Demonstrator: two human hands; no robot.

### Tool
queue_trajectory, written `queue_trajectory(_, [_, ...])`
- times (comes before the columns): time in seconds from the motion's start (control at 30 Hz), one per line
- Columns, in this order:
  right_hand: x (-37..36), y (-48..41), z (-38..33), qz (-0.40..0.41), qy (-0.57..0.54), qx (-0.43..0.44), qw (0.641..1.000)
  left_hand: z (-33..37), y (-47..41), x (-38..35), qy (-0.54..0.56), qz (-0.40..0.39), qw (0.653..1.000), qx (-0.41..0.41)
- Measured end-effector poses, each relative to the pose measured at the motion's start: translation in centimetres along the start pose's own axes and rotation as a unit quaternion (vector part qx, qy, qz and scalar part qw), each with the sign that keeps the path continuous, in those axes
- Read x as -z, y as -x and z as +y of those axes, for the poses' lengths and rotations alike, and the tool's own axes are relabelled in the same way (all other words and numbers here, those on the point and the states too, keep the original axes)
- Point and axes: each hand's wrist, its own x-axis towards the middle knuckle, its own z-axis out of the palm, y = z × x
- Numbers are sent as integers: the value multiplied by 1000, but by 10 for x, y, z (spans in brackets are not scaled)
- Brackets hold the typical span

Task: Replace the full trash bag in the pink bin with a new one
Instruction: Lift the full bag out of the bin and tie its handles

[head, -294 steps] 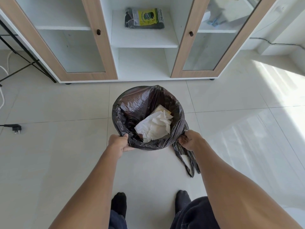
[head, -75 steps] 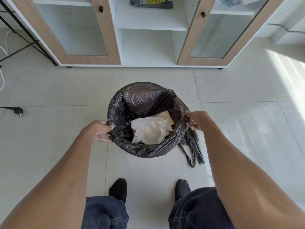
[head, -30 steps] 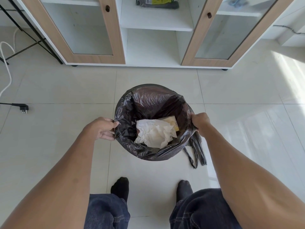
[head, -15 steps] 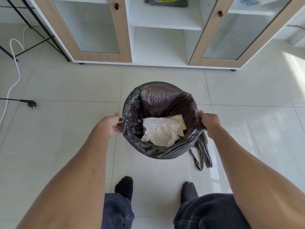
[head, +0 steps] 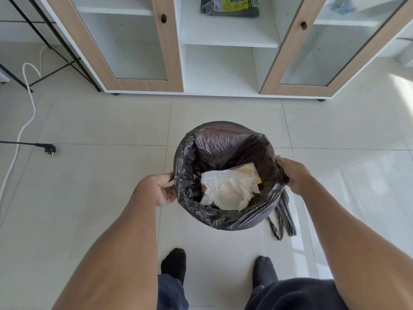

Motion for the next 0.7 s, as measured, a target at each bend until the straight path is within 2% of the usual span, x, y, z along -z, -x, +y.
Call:
queue_trajectory(0.1, [1,-1,0,-2,3,2,1000,1,-5,-2,4,-2,1000,-22])
queue_trajectory(0.23, [-1,0,-2,-3,6,10,1000,4,-8,-6,-10,19,995,-97])
queue_trajectory(0.4, [-4,-2,-2,29,38,19,999,5,-8,-3,83,51,981,-170])
queue_trajectory(0.5, [-7,-2,-3,48,52,25,997,8,-7,-1,104,61,971,-207])
queue_trajectory(0.63, [-7,0,-3,46,47,18,998,11,2,-3,98,8,970,-222])
queue_trajectory(0.7, [-6,2,-3,40,44,16,998,13,8,0,39,-20,976,-215])
